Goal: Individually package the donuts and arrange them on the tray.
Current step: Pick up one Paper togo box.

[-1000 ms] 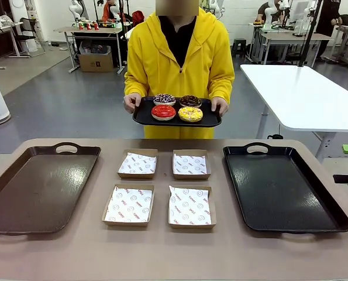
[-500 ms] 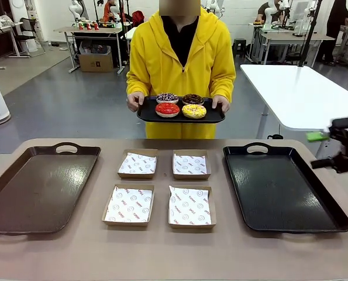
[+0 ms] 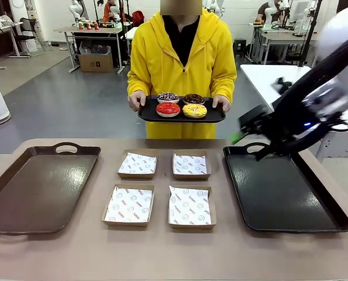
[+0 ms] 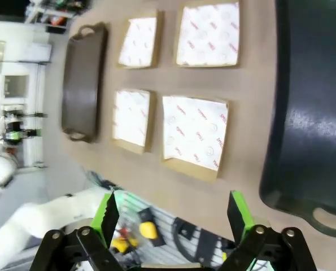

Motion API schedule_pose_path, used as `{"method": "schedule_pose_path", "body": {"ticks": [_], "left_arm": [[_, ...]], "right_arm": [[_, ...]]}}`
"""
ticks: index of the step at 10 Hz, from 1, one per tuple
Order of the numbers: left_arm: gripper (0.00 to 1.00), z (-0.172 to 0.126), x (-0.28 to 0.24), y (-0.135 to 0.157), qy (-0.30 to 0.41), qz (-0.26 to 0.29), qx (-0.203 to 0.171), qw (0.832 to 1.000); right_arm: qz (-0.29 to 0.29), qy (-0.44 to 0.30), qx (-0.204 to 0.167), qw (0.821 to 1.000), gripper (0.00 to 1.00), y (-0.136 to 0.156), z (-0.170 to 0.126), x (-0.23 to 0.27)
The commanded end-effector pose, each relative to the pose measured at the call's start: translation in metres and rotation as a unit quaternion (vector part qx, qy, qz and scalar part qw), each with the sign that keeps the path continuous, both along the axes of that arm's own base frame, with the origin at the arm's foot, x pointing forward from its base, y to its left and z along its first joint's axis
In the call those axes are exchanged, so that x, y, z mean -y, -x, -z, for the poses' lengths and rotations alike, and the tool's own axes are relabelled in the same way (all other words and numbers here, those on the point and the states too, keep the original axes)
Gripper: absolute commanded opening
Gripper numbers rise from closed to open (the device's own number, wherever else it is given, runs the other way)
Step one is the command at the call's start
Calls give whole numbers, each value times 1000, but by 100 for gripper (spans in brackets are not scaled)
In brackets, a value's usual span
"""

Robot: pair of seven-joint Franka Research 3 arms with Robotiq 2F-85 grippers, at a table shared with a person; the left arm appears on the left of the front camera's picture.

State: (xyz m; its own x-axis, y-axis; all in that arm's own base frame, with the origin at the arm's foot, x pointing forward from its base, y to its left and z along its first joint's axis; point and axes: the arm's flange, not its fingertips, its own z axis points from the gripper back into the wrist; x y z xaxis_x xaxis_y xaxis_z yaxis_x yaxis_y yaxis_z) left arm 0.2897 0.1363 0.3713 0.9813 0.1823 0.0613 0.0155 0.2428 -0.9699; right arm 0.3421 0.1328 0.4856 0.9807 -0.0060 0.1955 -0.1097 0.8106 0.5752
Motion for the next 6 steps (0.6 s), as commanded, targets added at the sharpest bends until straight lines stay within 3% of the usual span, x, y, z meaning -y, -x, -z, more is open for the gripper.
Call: {"method": "schedule_pose_path", "body": {"ticks": [1, 4, 6], "left_arm": [[100, 0, -1, 1, 6, -6, 7, 1000], [100, 0, -1, 1, 6, -6, 7, 1000], [100, 0, -1, 1, 6, -6, 7, 1000]], "right_arm": [[-5, 95, -11, 995, 100, 0, 23, -48], [-10, 187, -9, 982, 100, 19, 48, -94], [-3, 230, -30, 973, 100, 20, 62, -96]]}}
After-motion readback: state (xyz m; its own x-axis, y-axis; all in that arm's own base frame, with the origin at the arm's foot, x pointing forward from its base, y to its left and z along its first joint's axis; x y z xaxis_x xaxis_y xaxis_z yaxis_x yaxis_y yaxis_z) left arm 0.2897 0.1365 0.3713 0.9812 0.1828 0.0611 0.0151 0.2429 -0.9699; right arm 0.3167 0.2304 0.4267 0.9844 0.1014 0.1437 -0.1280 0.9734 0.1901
